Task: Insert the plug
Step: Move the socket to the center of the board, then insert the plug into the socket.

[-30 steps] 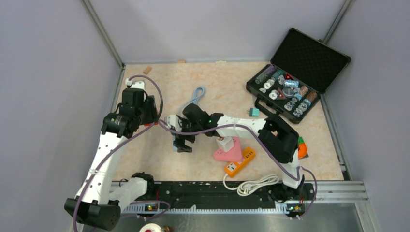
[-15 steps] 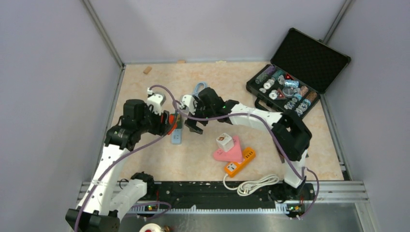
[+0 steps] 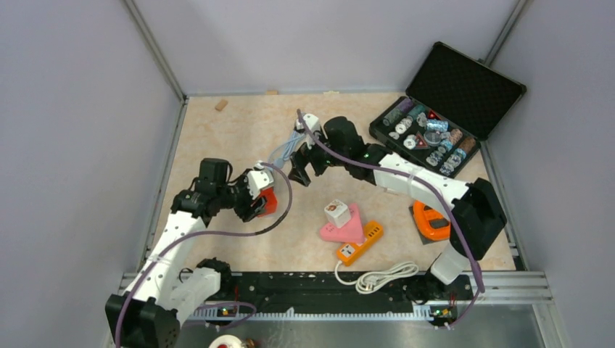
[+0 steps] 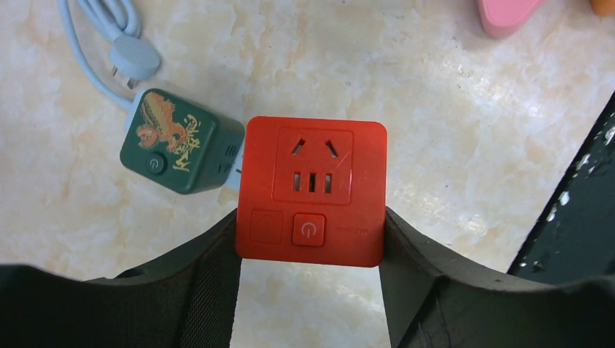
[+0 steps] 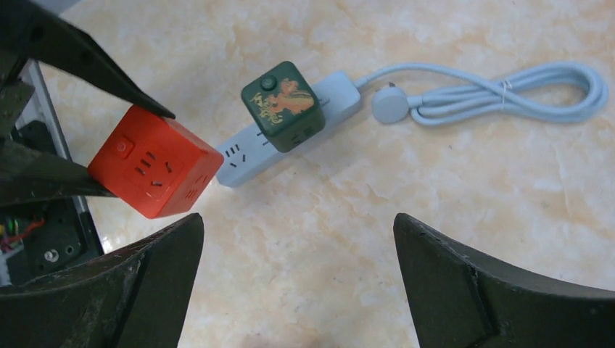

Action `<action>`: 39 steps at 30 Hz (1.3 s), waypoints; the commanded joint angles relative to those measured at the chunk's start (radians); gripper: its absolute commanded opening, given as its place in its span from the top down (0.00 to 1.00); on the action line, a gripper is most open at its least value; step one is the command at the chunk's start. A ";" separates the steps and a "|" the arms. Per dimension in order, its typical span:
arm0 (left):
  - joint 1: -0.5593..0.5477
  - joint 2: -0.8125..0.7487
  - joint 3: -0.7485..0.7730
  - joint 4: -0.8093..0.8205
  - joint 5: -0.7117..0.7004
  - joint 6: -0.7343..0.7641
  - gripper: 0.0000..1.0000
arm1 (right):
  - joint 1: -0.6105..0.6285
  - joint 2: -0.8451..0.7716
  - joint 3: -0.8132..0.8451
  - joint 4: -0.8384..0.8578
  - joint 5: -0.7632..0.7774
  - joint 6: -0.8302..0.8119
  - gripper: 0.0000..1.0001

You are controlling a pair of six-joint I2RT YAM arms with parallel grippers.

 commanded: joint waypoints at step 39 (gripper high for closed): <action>0.078 0.286 0.018 0.176 0.232 0.166 1.00 | -0.091 -0.105 -0.007 -0.137 0.084 0.217 0.01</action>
